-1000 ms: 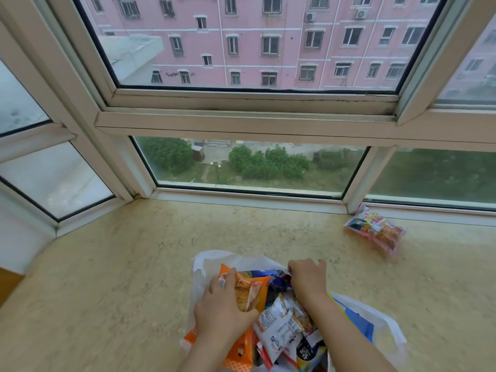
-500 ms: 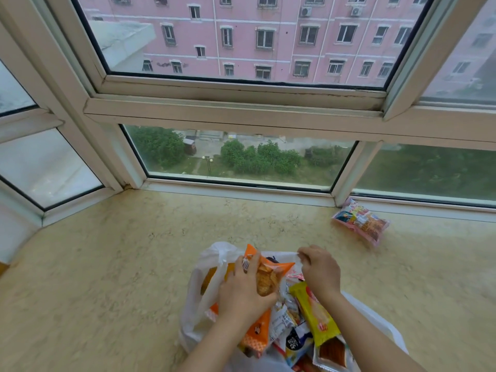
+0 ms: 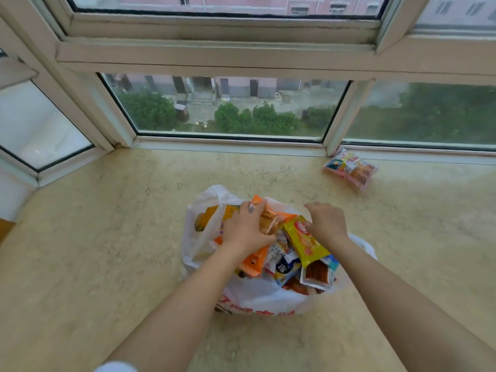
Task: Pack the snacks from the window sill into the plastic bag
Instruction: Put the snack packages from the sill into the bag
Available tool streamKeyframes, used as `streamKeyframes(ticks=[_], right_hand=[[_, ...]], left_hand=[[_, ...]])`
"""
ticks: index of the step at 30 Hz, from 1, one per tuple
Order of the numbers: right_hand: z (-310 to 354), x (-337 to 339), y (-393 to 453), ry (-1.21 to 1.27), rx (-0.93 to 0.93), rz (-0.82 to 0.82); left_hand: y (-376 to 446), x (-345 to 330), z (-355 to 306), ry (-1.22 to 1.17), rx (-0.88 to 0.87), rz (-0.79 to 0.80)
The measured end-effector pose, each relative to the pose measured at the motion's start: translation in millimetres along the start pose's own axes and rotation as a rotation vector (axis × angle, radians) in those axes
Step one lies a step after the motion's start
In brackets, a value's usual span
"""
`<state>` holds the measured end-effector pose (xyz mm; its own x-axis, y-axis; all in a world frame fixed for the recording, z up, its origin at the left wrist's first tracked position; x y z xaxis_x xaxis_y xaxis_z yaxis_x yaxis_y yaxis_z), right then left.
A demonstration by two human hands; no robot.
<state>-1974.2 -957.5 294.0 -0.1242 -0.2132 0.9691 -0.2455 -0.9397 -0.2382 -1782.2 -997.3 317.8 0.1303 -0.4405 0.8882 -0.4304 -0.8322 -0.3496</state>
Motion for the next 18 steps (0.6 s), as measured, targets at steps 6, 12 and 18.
streamKeyframes(ticks=[6, 12, 18], right_hand=[[-13, 7, 9, -0.126, -0.062, 0.019], [12, -26, 23, 0.005, 0.088, 0.147], [36, -6, 36, 0.026, -0.004, 0.014]], left_hand=[[5, -16, -14, 0.049, -0.129, 0.073], [10, -20, -2, -0.017, -0.152, 0.169], [-1, -14, 4, 0.006, -0.344, 0.260]])
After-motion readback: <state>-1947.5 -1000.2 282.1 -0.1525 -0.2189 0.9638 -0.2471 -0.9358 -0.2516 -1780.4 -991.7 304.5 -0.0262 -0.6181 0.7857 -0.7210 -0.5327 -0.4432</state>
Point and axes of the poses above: each hand's wrist, its own y-axis towards the middle knuckle, its own x-axis out of the back of the hand, z = x × y, the point moved 8 cm from there along y, towards the middle knuckle, and after that the axes turned 3 degrees about x, right-handed, at the moved point
